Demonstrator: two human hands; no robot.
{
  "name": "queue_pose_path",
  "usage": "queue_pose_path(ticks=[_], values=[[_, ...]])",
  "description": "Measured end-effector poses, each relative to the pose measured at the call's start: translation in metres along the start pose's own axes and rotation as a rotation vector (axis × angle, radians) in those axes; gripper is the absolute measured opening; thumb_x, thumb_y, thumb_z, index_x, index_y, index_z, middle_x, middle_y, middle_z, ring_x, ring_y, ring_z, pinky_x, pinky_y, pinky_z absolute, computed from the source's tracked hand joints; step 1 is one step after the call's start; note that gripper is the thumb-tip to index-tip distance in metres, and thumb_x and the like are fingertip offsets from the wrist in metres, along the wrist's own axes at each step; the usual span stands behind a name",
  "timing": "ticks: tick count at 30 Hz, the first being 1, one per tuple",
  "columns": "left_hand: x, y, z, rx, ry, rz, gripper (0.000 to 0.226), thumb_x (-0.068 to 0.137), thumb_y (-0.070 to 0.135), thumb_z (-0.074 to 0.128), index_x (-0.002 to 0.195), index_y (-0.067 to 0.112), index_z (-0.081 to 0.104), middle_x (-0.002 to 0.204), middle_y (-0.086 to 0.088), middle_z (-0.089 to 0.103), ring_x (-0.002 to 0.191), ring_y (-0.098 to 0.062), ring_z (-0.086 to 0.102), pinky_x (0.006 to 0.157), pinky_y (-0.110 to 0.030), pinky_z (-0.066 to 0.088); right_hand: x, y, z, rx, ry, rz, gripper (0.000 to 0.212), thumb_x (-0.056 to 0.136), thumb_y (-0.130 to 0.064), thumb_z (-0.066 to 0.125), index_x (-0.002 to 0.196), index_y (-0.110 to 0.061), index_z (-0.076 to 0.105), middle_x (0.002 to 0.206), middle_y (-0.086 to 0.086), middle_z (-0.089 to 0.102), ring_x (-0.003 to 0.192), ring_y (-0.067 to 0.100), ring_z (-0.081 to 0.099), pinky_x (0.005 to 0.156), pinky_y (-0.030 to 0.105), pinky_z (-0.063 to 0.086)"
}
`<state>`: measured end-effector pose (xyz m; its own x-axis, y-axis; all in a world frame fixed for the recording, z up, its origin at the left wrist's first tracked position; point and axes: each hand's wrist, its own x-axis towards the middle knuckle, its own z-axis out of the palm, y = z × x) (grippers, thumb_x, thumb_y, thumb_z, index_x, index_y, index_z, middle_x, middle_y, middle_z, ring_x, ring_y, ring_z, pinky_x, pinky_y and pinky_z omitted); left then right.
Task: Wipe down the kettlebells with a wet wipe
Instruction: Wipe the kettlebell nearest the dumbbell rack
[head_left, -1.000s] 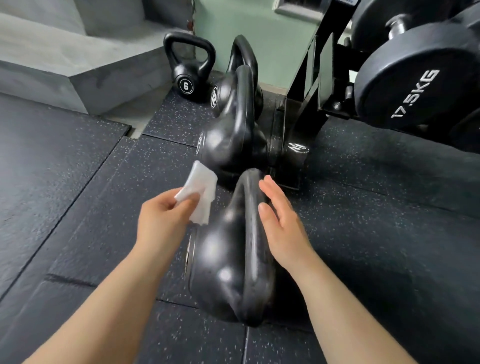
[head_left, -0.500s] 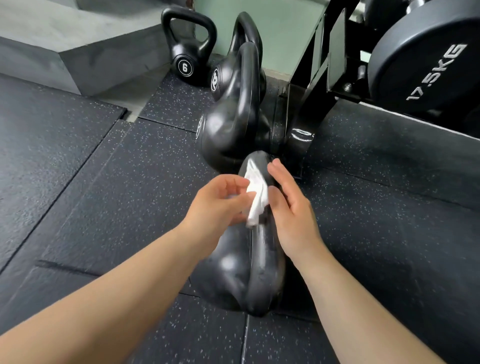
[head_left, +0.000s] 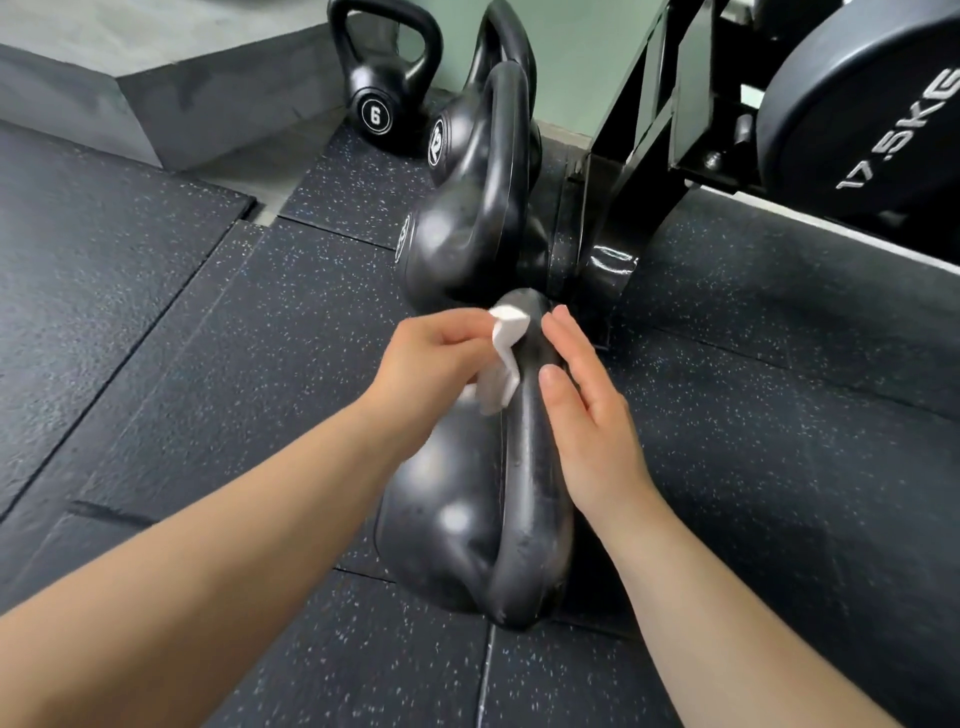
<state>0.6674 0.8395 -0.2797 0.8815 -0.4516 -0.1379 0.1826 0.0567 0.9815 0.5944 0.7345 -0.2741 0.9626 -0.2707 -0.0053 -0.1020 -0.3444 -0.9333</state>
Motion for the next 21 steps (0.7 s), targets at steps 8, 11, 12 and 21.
queue_pose_path(ticks=[8,11,12,21], values=[[-0.037,-0.01,-0.002,0.03,-0.031,0.089,0.02,0.063,0.008,0.076,0.059,0.025,0.067,0.063,0.012,0.063,0.06,0.004,0.055,0.059,-0.008,0.043,0.002,0.001,0.003,0.036,0.021,-0.021,0.039,0.092,-0.008,0.039,0.114,-0.039,0.033,0.135,-0.019,0.027,0.118,-0.017,0.023,0.093,-0.008,0.018],[-0.014,-0.007,0.001,-0.084,0.079,0.038,0.028,0.072,-0.003,0.067,0.069,0.025,0.064,0.05,0.013,0.063,0.049,0.001,0.055,0.048,-0.011,0.045,0.002,-0.001,0.003,0.038,0.017,-0.021,0.041,0.091,-0.009,0.039,0.106,-0.047,0.033,0.134,-0.02,0.027,0.118,-0.018,0.024,0.093,-0.008,0.018],[-0.006,-0.006,0.003,-0.1,0.12,0.03,0.03,0.072,-0.003,0.066,0.068,0.027,0.064,0.05,0.013,0.064,0.05,0.002,0.056,0.05,-0.01,0.047,0.001,-0.001,0.003,0.036,0.015,-0.019,0.042,0.091,-0.009,0.039,0.105,-0.048,0.033,0.134,-0.02,0.027,0.117,-0.019,0.023,0.092,-0.009,0.018],[-0.042,-0.013,-0.006,-0.027,-0.109,0.155,0.012,0.065,0.008,0.072,0.06,0.016,0.066,0.066,0.014,0.065,0.065,0.001,0.058,0.061,-0.01,0.046,0.001,0.001,0.004,0.055,0.033,-0.019,0.039,0.091,-0.007,0.039,0.115,-0.037,0.034,0.133,-0.019,0.028,0.118,-0.016,0.025,0.091,-0.008,0.02]])
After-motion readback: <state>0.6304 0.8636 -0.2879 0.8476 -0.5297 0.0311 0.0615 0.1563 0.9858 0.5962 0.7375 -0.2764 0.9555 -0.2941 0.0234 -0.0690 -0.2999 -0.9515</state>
